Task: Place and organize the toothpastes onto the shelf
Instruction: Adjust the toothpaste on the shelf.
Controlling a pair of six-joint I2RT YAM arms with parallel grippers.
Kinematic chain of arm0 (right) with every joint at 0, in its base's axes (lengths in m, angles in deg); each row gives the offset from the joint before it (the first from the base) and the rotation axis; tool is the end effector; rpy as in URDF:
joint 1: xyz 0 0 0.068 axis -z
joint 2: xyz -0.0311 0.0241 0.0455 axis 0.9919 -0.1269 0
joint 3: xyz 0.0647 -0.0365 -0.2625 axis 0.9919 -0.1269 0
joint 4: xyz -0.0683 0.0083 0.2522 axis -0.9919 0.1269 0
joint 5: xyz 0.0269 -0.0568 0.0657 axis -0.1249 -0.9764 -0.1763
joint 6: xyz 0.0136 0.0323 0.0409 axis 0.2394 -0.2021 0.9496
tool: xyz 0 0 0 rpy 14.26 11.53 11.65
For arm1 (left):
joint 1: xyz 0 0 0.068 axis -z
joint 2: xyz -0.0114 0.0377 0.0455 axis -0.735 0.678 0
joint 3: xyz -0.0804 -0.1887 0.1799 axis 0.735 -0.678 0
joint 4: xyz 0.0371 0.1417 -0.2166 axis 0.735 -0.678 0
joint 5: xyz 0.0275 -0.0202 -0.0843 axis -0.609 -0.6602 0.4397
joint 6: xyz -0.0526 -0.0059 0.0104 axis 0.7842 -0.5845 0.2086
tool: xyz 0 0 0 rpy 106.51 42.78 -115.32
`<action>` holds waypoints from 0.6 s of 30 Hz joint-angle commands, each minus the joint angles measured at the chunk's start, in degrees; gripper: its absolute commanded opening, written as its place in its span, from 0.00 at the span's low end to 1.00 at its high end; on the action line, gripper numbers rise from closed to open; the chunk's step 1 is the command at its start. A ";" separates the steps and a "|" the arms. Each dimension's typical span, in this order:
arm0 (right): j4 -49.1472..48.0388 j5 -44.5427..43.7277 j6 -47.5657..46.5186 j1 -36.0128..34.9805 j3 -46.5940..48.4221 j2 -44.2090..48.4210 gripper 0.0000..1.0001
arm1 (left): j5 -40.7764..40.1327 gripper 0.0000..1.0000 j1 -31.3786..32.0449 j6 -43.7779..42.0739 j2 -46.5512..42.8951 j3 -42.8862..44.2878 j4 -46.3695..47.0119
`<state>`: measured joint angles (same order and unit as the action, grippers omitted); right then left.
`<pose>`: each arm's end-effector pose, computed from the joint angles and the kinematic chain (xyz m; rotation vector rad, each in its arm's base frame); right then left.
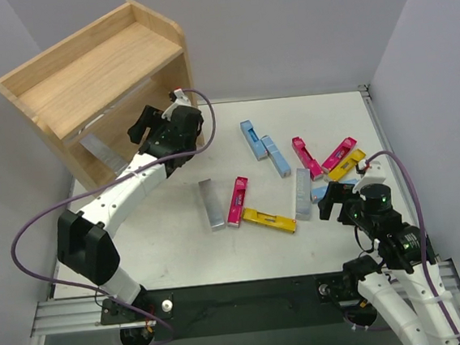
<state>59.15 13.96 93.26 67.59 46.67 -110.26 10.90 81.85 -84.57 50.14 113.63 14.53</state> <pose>0.1067 0.0280 0.3012 0.0889 1.9816 0.3710 0.3113 -0.1749 0.3414 0.2305 1.9447 1.0228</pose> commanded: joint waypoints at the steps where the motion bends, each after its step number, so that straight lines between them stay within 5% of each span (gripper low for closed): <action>1: -1.14 -0.63 -0.33 -0.53 -0.42 -0.11 1.00 | 0.28 0.78 -2.37 -5.03 -2.92 2.74 4.89; 18: -1.41 0.25 -0.50 -0.53 -0.94 1.74 1.00 | -2.62 0.77 -10.55 -13.37 4.72 -0.33 10.43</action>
<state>59.11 14.04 93.24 67.59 46.56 -109.23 10.12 72.67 -93.99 53.81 113.56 20.48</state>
